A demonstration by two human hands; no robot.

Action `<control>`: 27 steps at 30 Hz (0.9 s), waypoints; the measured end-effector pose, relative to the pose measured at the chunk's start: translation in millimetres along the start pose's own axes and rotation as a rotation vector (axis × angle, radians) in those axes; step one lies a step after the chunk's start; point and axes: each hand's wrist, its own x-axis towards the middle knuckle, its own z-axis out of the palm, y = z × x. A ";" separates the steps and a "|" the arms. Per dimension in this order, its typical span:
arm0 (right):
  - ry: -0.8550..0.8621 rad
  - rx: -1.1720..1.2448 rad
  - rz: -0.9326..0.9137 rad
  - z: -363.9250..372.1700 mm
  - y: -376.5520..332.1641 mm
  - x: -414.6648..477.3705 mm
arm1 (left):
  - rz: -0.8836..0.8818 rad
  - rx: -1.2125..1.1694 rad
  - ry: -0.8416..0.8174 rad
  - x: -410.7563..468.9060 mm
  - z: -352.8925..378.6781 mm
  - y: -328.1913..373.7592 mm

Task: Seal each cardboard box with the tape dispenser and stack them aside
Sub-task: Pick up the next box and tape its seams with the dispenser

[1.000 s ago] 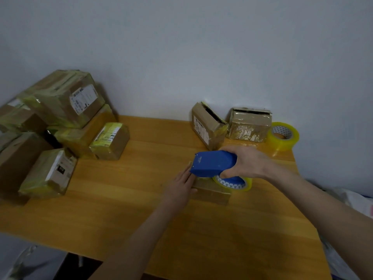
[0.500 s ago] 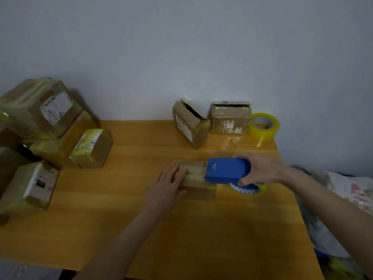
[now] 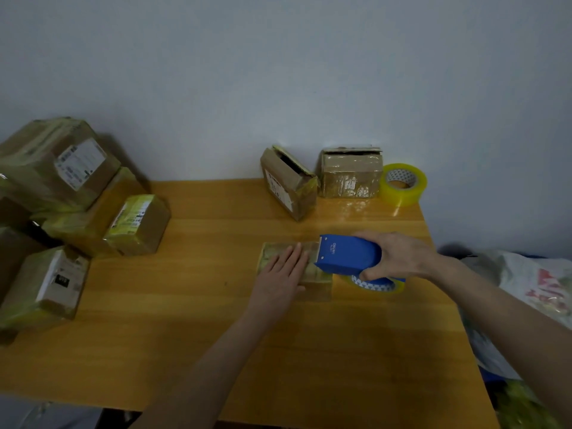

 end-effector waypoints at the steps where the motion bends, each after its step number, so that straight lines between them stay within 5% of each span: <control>1: -0.019 0.070 -0.005 -1.7 2.2 0.1 | 0.005 0.003 -0.006 -0.4 1.0 -0.4; 10: -0.094 0.276 0.085 -11.1 51.1 -35.8 | 0.028 0.016 0.012 1.0 0.9 -5.0; 16: -0.142 -0.107 0.147 8.4 32.1 -23.7 | 0.022 -0.013 0.000 -1.7 -0.6 -2.7; 27: -0.297 -0.189 0.154 -12.2 1.4 17.8 | 0.023 -0.036 0.027 -1.8 0.9 -1.8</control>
